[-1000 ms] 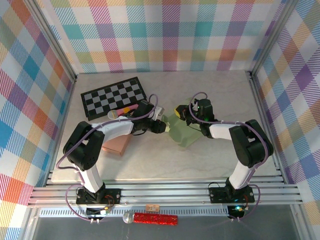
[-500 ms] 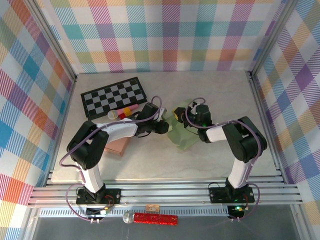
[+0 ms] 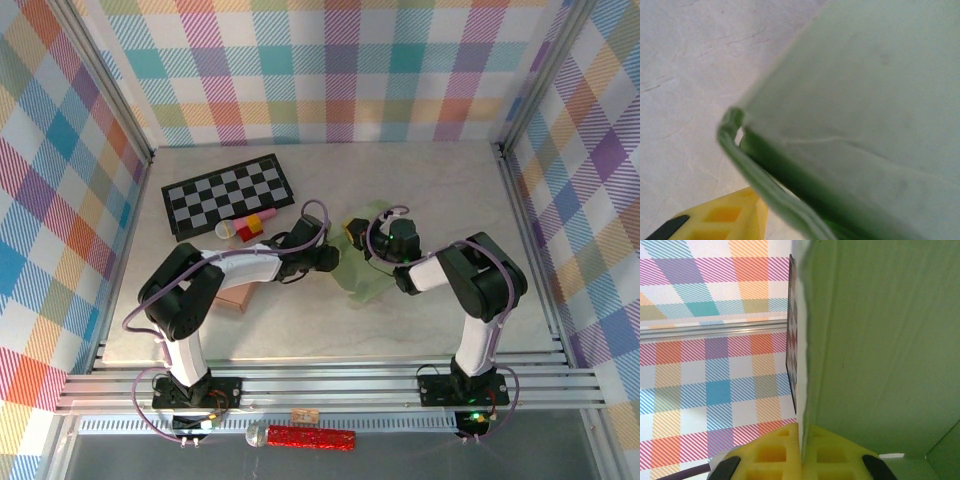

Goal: Fold the paper box

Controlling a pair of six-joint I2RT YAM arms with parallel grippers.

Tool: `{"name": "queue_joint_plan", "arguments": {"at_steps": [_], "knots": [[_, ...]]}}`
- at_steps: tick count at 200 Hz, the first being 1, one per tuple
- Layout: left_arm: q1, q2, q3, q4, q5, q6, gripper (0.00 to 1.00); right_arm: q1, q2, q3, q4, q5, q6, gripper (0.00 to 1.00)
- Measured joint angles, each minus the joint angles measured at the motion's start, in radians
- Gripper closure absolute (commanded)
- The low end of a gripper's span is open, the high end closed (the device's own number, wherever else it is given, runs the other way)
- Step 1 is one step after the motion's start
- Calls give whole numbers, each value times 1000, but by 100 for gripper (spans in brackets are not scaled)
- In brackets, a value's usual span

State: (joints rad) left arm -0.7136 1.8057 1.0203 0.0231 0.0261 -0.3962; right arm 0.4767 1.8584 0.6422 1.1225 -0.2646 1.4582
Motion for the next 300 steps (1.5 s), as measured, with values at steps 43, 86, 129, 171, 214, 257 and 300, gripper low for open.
{"name": "queue_joint_plan", "arguments": {"at_steps": [43,86,129,171,214,257,300], "knots": [[-25,8,-1,6,-69,-54,63,11,8,-23,51,29,1,100],[-51,28,2,0,-140,-95,70,28,13,-26,66,56,5,100],[-82,47,42,-50,-227,-130,83,42,13,-26,74,87,20,100],[-91,66,72,-85,-283,-173,94,51,13,-26,81,118,29,100],[-96,87,117,-143,-332,-219,100,60,8,-24,66,149,58,76],[-95,92,175,-251,-393,-240,100,77,-142,0,-282,119,79,42],[-95,85,251,-351,-406,-240,100,40,-413,204,-884,115,-24,31]]}}
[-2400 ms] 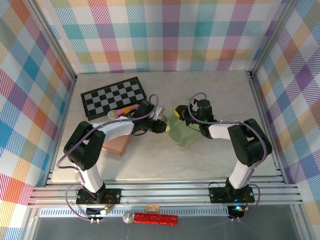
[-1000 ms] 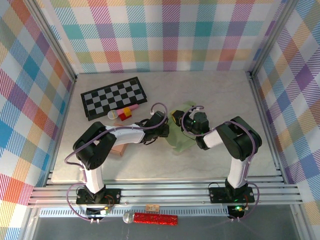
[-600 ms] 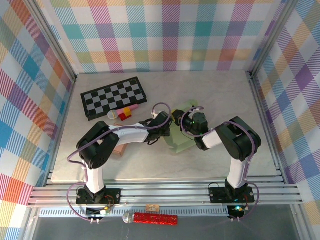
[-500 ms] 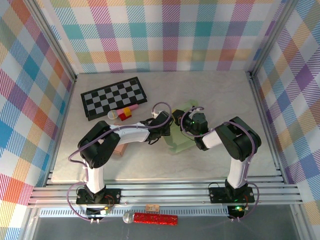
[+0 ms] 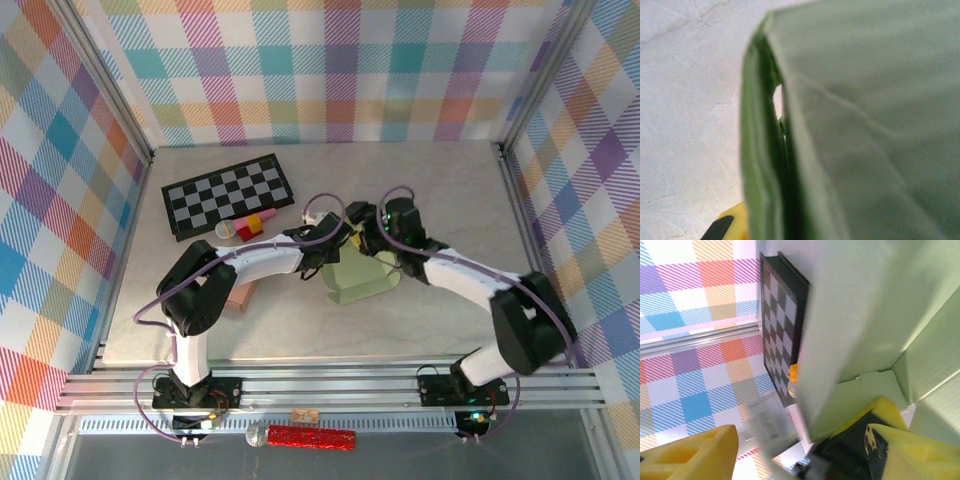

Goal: Fold the paper box

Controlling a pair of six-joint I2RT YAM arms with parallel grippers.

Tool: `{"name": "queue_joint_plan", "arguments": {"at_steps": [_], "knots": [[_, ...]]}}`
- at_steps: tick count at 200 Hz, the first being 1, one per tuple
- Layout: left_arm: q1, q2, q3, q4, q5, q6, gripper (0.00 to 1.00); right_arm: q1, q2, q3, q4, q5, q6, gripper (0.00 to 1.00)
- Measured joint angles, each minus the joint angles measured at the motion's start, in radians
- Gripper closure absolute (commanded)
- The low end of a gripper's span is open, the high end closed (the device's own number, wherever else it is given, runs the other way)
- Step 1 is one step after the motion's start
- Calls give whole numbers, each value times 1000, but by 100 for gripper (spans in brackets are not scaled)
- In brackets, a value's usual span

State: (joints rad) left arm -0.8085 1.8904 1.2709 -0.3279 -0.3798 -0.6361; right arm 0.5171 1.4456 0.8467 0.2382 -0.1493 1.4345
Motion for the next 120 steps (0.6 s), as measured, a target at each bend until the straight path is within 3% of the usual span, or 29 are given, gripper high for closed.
{"name": "queue_joint_plan", "arguments": {"at_steps": [24,52,77,120], "knots": [[14,-33,23,-66,24,0,100,-53,-119,189,-315,42,-138,32],[41,-79,64,-127,102,0,100,-142,-191,327,-527,43,-275,34],[74,-126,84,-161,176,1,100,-204,-166,400,-676,36,-386,37],[99,-139,95,-217,270,5,100,-209,-69,480,-817,-1,-488,43]]}}
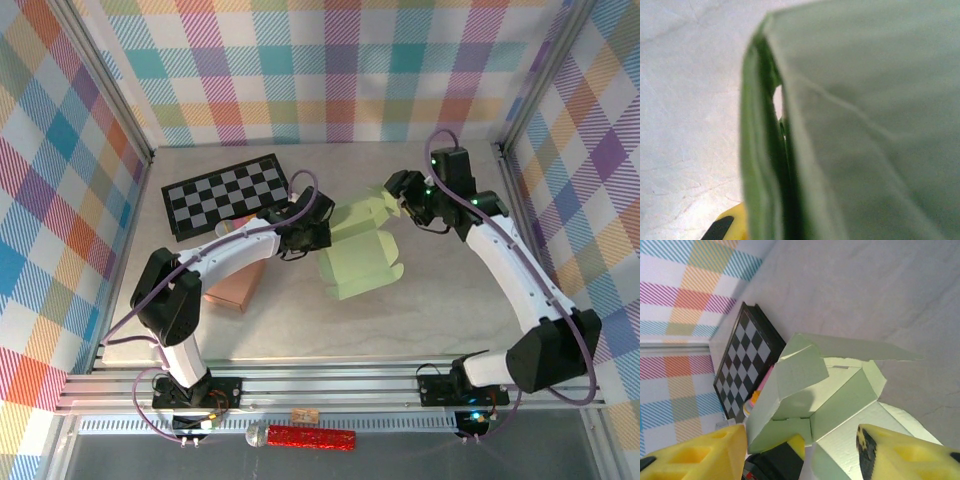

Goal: Fold the paper box

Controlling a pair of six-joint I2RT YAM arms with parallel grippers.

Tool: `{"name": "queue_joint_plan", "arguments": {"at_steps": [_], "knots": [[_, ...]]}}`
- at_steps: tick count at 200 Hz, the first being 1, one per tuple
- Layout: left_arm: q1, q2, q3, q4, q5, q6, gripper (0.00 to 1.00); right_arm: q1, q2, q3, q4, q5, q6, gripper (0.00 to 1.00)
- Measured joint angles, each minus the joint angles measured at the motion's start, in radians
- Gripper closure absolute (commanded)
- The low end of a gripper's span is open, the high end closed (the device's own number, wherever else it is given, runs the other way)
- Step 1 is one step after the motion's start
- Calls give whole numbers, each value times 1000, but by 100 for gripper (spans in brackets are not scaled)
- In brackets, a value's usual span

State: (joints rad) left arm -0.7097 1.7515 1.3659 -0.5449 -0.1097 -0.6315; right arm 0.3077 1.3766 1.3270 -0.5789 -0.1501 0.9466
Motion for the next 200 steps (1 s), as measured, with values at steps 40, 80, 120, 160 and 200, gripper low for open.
{"name": "queue_joint_plan", "arguments": {"at_steps": [40,80,120,160,200], "knots": [[20,0,6,-45,78,0,100,-4,46,26,-33,-18,-37,43],[77,0,63,-84,201,46,100,-96,52,47,-44,-80,-139,47],[126,0,73,-98,304,97,100,-181,120,127,-66,-195,-287,50],[202,19,103,-125,431,170,100,-236,176,124,-29,-402,-380,51],[286,84,177,-146,597,271,100,-283,288,124,80,-657,-412,51]]}}
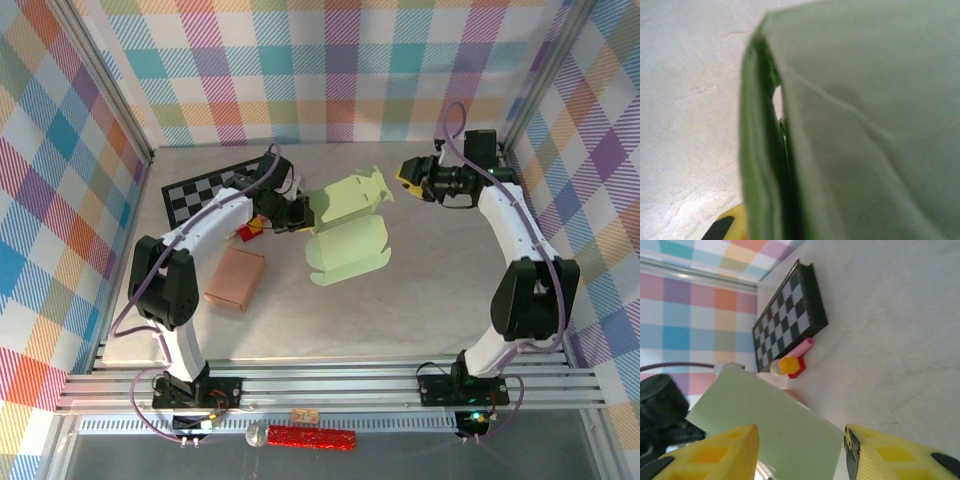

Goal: Fold the paper box

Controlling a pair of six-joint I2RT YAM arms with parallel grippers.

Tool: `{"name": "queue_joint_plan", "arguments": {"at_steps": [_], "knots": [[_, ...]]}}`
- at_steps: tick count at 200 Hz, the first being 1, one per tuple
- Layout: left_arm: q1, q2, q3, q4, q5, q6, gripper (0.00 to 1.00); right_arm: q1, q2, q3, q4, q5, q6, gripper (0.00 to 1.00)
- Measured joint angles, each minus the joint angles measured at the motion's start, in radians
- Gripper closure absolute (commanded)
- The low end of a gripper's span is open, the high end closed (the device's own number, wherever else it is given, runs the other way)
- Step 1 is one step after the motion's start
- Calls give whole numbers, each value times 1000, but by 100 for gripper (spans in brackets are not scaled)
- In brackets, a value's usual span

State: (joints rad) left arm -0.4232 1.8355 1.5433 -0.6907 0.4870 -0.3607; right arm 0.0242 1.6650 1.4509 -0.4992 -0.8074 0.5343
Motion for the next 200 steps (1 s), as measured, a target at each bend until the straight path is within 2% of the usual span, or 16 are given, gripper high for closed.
{"name": "queue_joint_plan", "arguments": {"at_steps": [45,99,200], "knots": [[53,42,11,-16,169,72,100,-5,66,-13,122,-185,39,51],[63,101,50,-46,300,120,100,-2,66,-24,206,-282,61,54],[63,128,64,-72,335,142,100,39,60,-47,229,-309,63,59]]}}
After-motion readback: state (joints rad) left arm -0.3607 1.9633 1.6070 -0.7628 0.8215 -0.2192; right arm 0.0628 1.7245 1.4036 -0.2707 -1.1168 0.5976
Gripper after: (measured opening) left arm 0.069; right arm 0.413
